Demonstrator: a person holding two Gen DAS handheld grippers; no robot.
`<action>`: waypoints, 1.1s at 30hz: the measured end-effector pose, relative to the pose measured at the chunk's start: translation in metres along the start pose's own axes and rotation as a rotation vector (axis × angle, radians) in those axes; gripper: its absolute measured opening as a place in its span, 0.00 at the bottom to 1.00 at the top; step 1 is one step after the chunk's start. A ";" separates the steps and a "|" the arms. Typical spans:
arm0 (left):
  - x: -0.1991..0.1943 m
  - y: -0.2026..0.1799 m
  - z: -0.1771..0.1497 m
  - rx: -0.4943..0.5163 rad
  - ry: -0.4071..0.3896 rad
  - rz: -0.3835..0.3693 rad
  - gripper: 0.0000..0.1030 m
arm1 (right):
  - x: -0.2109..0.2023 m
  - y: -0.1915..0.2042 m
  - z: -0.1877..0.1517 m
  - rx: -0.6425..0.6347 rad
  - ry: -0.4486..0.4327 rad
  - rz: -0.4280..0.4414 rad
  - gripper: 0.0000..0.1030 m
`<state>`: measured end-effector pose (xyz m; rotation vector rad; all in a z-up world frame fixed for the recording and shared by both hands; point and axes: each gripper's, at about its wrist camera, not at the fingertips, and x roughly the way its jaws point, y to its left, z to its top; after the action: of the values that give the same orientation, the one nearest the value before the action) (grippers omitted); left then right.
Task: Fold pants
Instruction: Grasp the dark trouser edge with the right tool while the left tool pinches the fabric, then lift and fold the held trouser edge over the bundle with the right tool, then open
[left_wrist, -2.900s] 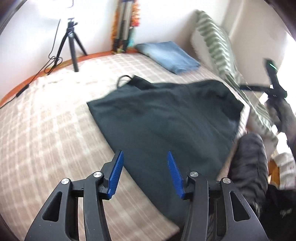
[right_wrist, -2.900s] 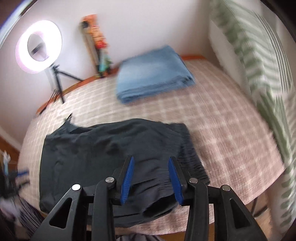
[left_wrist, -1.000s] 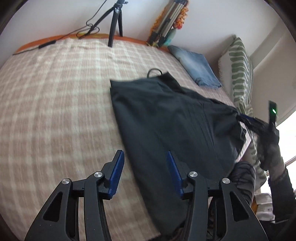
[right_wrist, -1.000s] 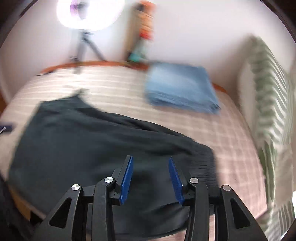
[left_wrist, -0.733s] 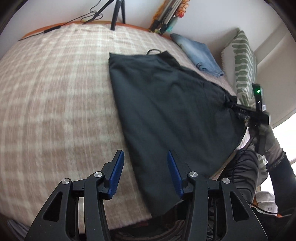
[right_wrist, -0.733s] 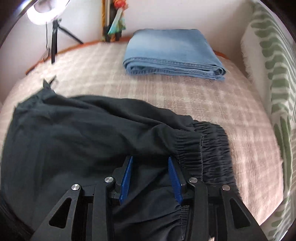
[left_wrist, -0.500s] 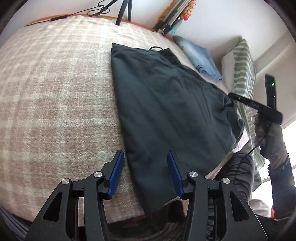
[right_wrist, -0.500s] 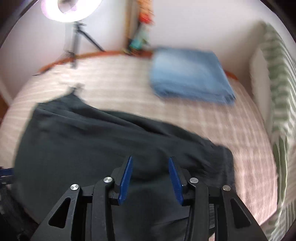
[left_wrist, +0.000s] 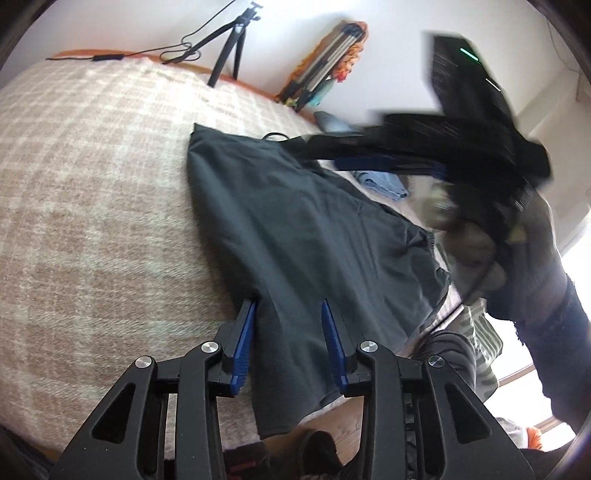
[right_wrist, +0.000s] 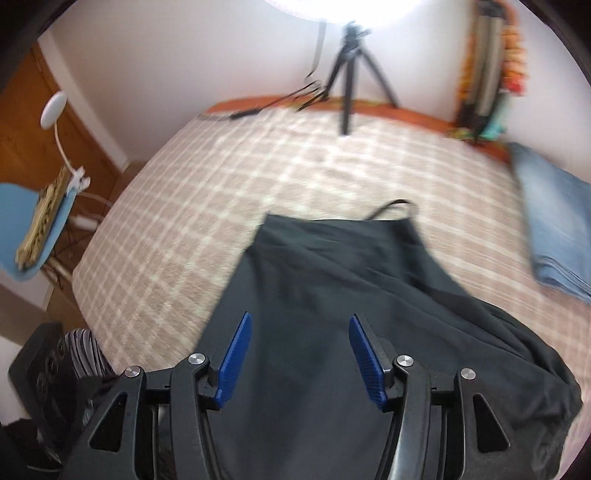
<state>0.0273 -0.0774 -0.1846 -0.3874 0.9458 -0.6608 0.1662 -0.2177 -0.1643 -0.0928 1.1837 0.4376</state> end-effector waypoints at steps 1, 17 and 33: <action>0.001 -0.003 0.000 0.005 -0.006 0.000 0.32 | 0.005 0.008 0.003 0.000 0.020 0.007 0.56; -0.006 -0.015 -0.010 0.030 -0.058 0.090 0.58 | 0.091 0.060 0.017 -0.128 0.221 -0.163 0.14; 0.011 -0.035 -0.010 0.053 -0.026 -0.059 0.14 | 0.000 -0.010 0.003 0.196 -0.015 0.132 0.00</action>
<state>0.0118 -0.1106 -0.1767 -0.3770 0.8934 -0.7314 0.1722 -0.2257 -0.1644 0.1584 1.2160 0.4352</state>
